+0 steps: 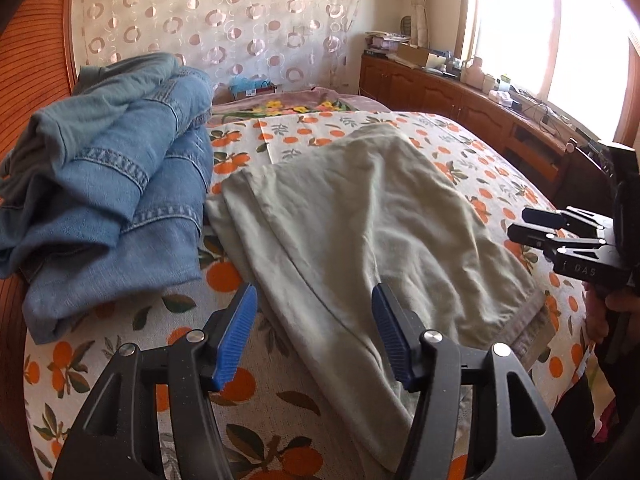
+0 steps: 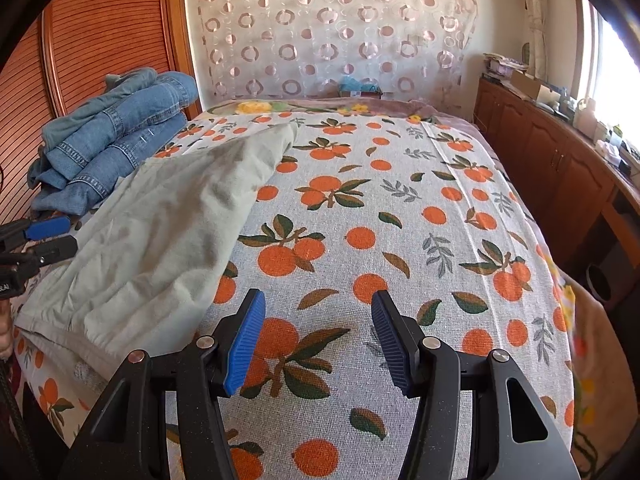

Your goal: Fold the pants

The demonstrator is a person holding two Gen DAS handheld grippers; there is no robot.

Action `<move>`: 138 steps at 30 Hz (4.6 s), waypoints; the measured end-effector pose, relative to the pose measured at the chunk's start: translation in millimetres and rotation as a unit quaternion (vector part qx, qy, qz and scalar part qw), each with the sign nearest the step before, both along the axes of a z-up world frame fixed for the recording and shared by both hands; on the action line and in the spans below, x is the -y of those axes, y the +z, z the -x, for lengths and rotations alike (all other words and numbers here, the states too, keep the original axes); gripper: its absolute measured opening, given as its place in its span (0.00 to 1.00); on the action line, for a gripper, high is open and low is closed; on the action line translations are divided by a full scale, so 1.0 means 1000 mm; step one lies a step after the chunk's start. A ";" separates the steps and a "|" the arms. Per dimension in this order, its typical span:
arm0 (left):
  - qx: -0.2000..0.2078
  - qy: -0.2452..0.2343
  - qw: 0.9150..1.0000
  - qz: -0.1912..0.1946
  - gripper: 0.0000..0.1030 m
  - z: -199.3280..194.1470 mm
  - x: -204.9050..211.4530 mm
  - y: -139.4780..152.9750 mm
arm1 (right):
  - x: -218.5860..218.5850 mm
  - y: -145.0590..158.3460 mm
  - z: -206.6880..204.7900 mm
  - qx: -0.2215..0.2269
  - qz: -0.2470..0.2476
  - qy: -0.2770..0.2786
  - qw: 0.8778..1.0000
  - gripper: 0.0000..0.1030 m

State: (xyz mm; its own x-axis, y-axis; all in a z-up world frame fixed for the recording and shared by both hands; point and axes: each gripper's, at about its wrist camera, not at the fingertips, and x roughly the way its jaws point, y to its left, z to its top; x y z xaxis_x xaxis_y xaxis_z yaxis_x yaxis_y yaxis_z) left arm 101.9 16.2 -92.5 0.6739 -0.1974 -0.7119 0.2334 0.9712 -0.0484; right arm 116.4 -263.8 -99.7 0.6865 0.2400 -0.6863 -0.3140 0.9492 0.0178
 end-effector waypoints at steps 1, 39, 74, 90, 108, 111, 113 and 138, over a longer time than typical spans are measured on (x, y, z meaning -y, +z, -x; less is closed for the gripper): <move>-0.001 0.000 1.000 -0.001 0.59 0.000 0.000 -0.002 | 0.000 0.001 0.003 0.002 0.001 0.001 1.000 0.56; -0.007 0.010 1.000 0.003 0.59 0.005 -0.005 -0.015 | -0.017 0.017 0.101 -0.006 -0.036 0.112 0.993 0.01; -0.021 0.025 0.999 0.021 0.59 0.067 -0.012 -0.014 | -0.035 0.002 0.066 -0.018 -0.066 0.066 0.995 0.43; -0.031 0.012 0.998 0.059 0.45 0.077 -0.003 -0.010 | -0.036 -0.008 0.065 -0.024 -0.059 0.062 0.996 0.43; -0.034 -0.003 0.997 0.063 0.30 0.089 0.003 -0.018 | -0.029 -0.009 0.076 -0.023 -0.074 0.065 0.995 0.44; -0.034 -0.004 0.997 0.064 0.30 0.090 0.003 -0.017 | -0.027 -0.009 0.078 -0.023 -0.077 0.065 0.995 0.44; -0.033 -0.005 0.998 0.062 0.30 0.091 0.004 -0.017 | -0.027 -0.009 0.079 -0.022 -0.076 0.065 0.995 0.43; -0.028 -0.030 0.997 0.066 0.12 0.114 0.009 -0.008 | -0.022 -0.003 0.101 -0.024 -0.070 0.086 0.994 0.06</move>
State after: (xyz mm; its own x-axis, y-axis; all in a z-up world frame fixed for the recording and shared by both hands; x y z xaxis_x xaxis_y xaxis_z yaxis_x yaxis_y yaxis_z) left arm -11.8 7.2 -100.3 0.6186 -0.3300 -0.7130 0.2839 0.9401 -0.1888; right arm 15.0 -242.1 -102.8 0.5942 0.4464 -0.6691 -0.4673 0.8687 0.1646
